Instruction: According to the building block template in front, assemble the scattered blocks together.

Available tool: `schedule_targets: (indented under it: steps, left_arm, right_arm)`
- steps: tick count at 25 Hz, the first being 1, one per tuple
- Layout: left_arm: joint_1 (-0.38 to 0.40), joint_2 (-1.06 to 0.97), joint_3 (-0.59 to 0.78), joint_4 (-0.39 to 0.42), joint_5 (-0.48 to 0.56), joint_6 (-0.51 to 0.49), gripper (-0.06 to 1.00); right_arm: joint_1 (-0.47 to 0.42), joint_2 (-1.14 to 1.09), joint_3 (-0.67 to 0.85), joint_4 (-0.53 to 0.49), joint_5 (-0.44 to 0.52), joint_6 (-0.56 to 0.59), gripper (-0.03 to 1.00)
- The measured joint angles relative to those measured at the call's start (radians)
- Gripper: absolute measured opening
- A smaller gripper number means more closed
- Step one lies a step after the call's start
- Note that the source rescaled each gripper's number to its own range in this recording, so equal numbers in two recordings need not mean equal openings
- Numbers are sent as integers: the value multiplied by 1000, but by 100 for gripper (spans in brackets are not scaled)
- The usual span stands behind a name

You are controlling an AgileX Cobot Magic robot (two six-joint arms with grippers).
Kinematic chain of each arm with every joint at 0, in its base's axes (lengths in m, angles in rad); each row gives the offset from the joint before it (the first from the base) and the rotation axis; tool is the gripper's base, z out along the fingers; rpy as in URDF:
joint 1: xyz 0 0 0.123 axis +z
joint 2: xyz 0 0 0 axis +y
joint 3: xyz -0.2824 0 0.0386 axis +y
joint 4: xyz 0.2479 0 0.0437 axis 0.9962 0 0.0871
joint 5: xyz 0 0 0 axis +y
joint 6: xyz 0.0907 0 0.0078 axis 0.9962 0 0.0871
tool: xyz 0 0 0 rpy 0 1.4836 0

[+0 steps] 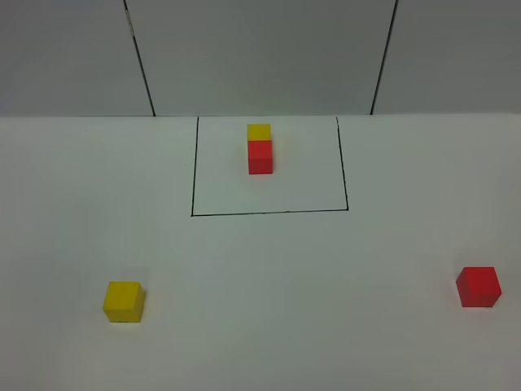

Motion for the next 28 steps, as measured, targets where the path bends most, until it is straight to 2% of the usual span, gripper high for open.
schedule_targets:
  steps: [28]
  left_arm:
    - [0, 7, -2, 2, -8, -5, 61]
  right_arm:
    - [0, 0, 0, 0, 0, 0, 67]
